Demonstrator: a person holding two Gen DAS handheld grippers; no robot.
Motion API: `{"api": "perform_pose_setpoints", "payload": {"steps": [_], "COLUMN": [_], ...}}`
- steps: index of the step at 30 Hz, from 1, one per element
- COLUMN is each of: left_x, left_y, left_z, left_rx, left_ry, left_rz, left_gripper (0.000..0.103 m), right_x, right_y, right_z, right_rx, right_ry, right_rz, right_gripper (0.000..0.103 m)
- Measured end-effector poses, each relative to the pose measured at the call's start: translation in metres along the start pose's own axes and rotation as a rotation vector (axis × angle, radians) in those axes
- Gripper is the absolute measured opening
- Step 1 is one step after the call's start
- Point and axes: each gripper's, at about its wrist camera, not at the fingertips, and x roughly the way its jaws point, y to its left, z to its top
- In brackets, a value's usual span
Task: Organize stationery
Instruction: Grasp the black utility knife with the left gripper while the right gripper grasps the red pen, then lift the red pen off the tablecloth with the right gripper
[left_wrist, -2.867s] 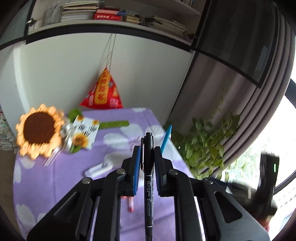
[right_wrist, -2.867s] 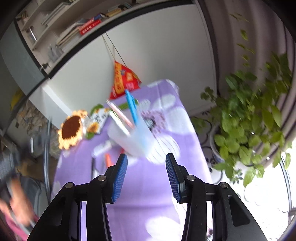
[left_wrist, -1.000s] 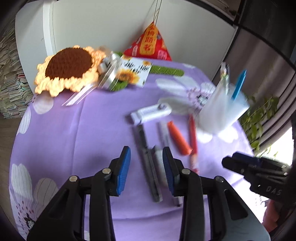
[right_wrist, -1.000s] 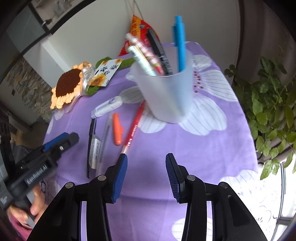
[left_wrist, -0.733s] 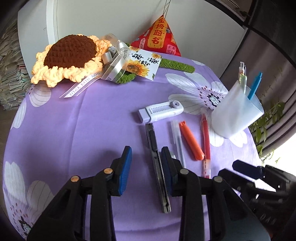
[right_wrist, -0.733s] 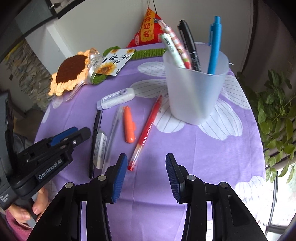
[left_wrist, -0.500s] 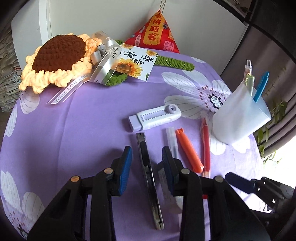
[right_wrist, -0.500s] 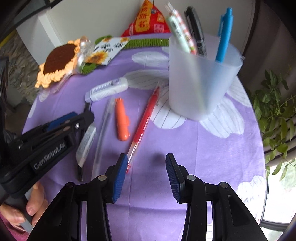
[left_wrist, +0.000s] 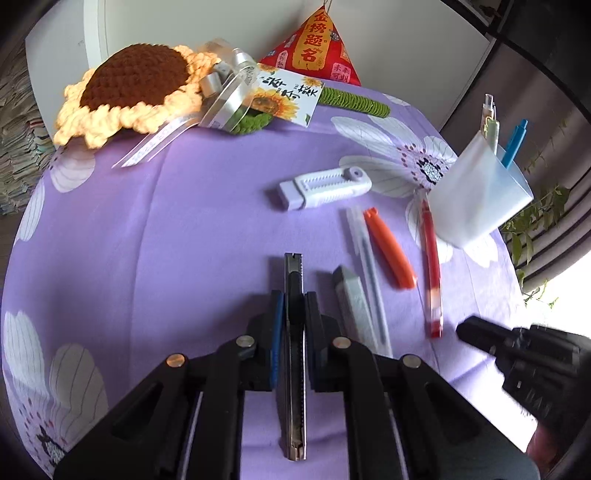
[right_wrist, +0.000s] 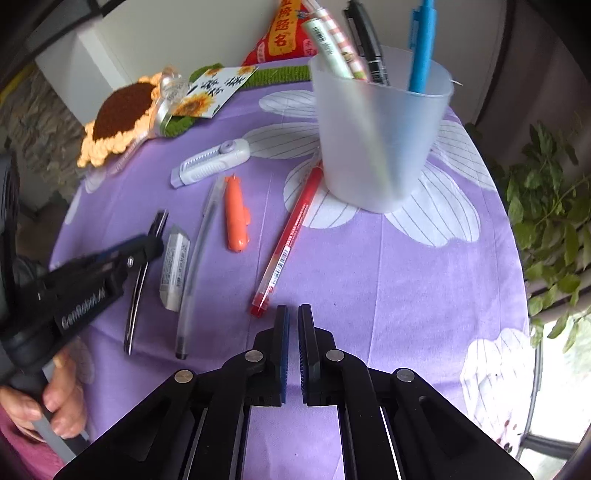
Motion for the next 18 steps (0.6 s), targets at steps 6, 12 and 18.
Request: {"api": "perform_pose_setpoints", "payload": {"steps": [6, 12, 18], "left_x": [-0.021, -0.028, -0.024], "left_y": [0.009, 0.010, 0.010], "left_z": [-0.023, -0.032, -0.037], "left_rx": [-0.021, -0.023, -0.027], "left_ry": [-0.009, -0.017, -0.006], "left_rz": [-0.016, -0.025, -0.033], "left_gripper": [0.009, 0.009, 0.009], "right_x": [-0.010, 0.009, 0.019], "right_y": [-0.001, 0.016, 0.026], "right_z": [0.010, 0.026, 0.020], "right_rx": [0.061, 0.062, -0.007], "right_ry": [-0.028, 0.006, 0.035], "right_rz": [0.047, -0.020, -0.079], "right_gripper": [0.015, 0.040, 0.010]}}
